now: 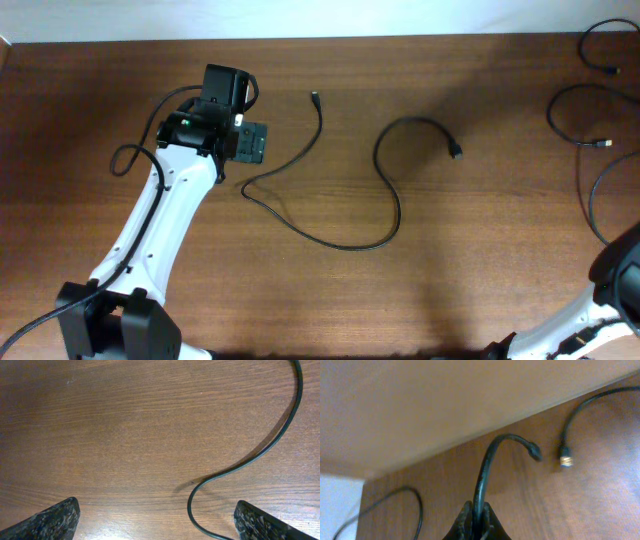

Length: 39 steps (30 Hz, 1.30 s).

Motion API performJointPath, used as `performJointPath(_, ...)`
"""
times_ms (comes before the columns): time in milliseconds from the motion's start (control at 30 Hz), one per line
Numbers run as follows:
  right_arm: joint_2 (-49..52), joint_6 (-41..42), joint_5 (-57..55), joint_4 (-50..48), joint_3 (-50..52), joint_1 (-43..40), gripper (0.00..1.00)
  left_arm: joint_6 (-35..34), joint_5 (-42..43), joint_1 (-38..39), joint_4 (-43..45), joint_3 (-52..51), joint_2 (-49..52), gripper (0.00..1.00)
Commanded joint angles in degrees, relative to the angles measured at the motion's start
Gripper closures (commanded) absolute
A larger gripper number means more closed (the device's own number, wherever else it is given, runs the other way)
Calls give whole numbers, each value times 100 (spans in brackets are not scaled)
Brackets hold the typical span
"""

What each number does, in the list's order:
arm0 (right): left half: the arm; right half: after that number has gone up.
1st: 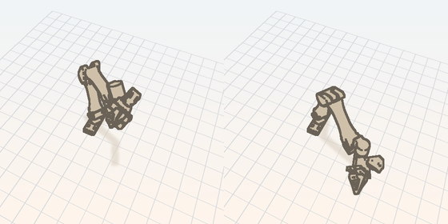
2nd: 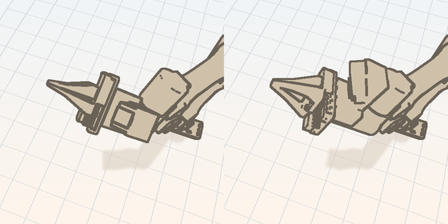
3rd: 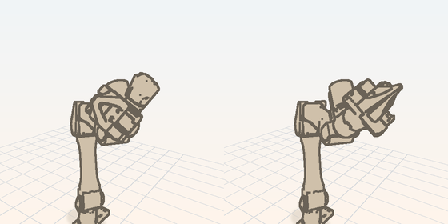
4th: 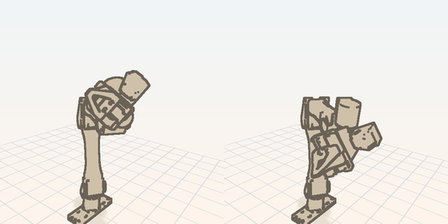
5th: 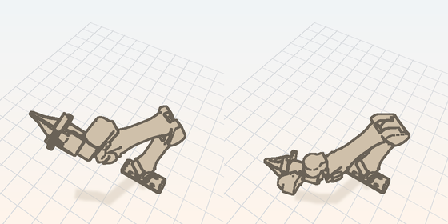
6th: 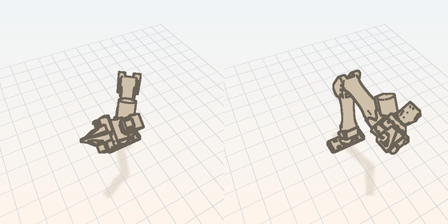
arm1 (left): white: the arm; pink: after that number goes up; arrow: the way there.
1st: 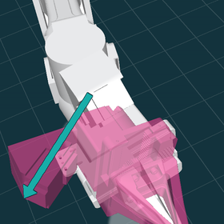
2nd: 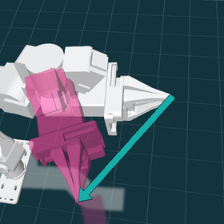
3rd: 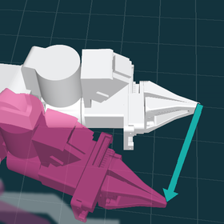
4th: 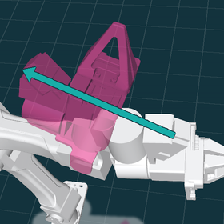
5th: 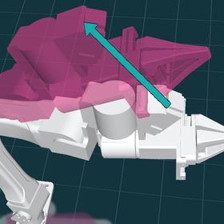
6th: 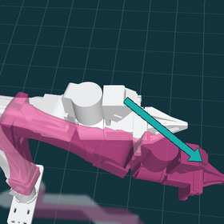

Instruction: Untangle cables

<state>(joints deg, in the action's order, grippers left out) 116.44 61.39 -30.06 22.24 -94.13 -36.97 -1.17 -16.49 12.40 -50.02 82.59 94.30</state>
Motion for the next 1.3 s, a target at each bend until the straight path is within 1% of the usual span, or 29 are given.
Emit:
performJointPath(0, 568, -267, 374, -111, -72, 299, 96, -55, -44, -37, -9, -15, 9, 1)
performJointPath(100, 1045, -415, 267, 11, -72, 396, 96, -55, -46, -37, -44, -15, 9, 1)
performJointPath(167, 1143, -422, 219, 151, -70, 354, 96, -55, -46, -37, -66, -15, 9, 1)
performJointPath(200, 1143, -518, 229, 129, -72, 328, 69, -55, -44, -37, -66, -15, 9, 1)
performJointPath(233, 1141, -782, 245, 70, -90, 313, 17, -55, -44, -37, -66, -15, 9, 1)
performJointPath(267, 1141, -1097, 245, 68, -131, 310, 8, -55, -44, -37, -66, -15, 9, 1)
performJointPath(300, 1121, -1628, 249, 138, -234, 319, 1, -55, -44, -37, -66, -15, 9, 1)
performJointPath(333, 1038, -2330, 243, 363, -424, 361, 1, -55, -44, -37, -66, -15, 9, 1)
performJointPath(367, 914, -2809, 245, 636, -654, 422, 1, -55, -44, -37, -63, -15, 9, 1)
performJointPath(433, 623, -3338, 334, 1353, -1064, 518, 1, -55, -44, -37, -63, -15, 9, 1)
performJointPath(467, 514, -4319, 704, 1797, -1244, 546, 1, -57, -44, -37, -63, -15, 9, 1)
performJointPath(500, 503, -4889, 734, 2044, -1261, 546, 1, -55, -44, -37, -63, -15, 9, 1)
performJointPath(533, 507, -5040, 647, 2240, -1255, 533, 1, -55, -44, -37, -61, -15, 9, 1)
performJointPath(567, 520, -4391, 358, 2586, -1182, 466, 1, -55, -48, -37, -61, -15, 9, 1)
performJointPath(633, 520, -2479, 192, 3320, -1180, 267, 1, -55, -140, -37, -85, -15, 9, 1)
performJointPath(700, 520, -1285, 271, 3705, -1180, 127, 1, -52, -203, -37, -133, -15, 9, 1)
performJointPath(733, 520, 129, 229, 4172, -1180, 7, 1, -52, -345, -37, -177, -15, 9, 1)
performJointPath(767, 520, 914, 111, 4551, -1180, -66, 1, -55, -415, -37, -199, -15, 9, 1)
performJointPath(800, 520, 1353, 2, 4793, -1180, -140, 1, -52, -457, -37, -227, -15, 9, 1)
performJointPath(833, 520, 1585, -223, 5040, -1180, -280, 1, -55, -448, -37, -234, -15, 9, 1)
performJointPath(900, 520, 1582, -273, 5115, -1180, -560, 1, -55, -428, -37, -223, -15, 9, 1)
performJointPath(1200, 546, 1539, -260, 4778, -1180, -1967, 0, -55, -431, -37, -238, -15, 9, 1)
performJointPath(1267, 667, 1539, -251, 4717, -1178, -2107, 4, -55, -431, -37, -238, -15, 9, 1)
